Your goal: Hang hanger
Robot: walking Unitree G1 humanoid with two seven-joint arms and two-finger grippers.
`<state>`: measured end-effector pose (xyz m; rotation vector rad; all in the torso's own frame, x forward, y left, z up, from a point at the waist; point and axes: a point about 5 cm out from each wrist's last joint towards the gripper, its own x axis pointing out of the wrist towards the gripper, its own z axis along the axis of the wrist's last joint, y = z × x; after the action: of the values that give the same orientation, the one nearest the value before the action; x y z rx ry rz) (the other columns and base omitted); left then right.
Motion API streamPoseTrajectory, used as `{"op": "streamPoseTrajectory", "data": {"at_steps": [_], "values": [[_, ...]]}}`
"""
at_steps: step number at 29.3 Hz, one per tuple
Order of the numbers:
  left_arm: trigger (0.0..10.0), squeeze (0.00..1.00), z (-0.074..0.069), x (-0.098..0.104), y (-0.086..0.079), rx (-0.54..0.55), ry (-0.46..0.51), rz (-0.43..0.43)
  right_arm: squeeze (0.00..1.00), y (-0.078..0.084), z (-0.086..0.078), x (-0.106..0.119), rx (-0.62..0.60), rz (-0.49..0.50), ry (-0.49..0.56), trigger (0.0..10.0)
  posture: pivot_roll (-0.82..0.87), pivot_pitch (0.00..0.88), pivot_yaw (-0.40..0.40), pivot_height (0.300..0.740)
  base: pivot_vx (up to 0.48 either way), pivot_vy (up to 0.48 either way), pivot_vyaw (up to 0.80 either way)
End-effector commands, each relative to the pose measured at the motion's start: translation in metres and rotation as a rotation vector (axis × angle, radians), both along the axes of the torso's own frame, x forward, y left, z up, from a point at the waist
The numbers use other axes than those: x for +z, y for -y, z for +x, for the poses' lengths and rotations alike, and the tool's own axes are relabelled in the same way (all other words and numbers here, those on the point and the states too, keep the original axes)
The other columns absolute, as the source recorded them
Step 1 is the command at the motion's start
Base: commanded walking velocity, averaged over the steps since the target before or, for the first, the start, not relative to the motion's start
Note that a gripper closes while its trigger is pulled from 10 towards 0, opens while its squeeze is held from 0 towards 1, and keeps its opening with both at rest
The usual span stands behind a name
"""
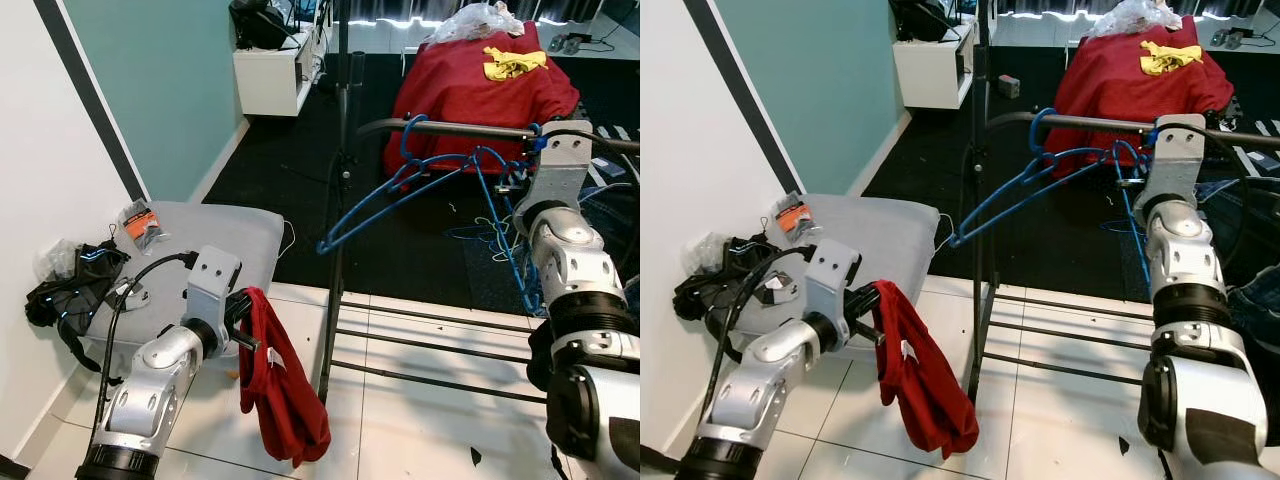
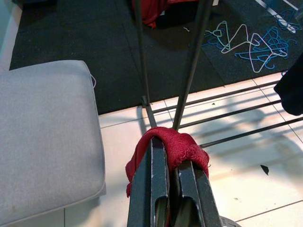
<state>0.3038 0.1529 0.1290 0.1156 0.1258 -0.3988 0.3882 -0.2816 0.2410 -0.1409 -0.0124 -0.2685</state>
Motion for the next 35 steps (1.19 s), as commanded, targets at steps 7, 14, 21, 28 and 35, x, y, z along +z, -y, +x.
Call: {"op": "streamPoseTrajectory", "data": {"at_steps": [7, 14, 21, 28, 35], "values": [[10.0, 0.0, 0.002, 0.002, -0.005, 0.0, 0.01, -0.001, 0.0, 0.002, 0.002, 0.003, -0.018, 0.008, 0.01, 10.0, 0.03, 0.059, 0.052, 0.74, 0.0, 0.0, 0.0], [10.0, 0.0, 0.002, 0.003, -0.005, 0.0, 0.012, 0.0, 0.0, 0.002, 0.002, 0.003, -0.011, 0.029, 0.013, 0.0, 0.03, 0.058, 0.052, 0.74, 0.0, 0.0, 0.0], [10.0, 0.0, 0.005, 0.003, -0.004, 0.0, 0.017, 0.003, 0.0, 0.003, 0.003, 0.004, -0.012, 0.04, 0.022, 0.0, 0.02, 0.05, 0.048, 0.74, 0.0, 0.0, 0.0], [10.0, 0.0, 0.008, 0.005, -0.003, 0.006, 0.025, -0.003, 0.0, -0.004, 0.005, 0.015, 0.002, 0.015, 0.07, 0.0, 0.01, 0.044, 0.038, 0.74, 0.0, 0.0, 0.0], [10.0, 0.0, 0.009, -0.002, -0.001, 0.071, 0.013, -0.014, 0.0, -0.043, -0.006, 0.024, 0.076, -0.126, 0.282, 0.0, 0.0, 0.035, 0.02, 0.74, 0.0, 0.0, 0.0]]}}
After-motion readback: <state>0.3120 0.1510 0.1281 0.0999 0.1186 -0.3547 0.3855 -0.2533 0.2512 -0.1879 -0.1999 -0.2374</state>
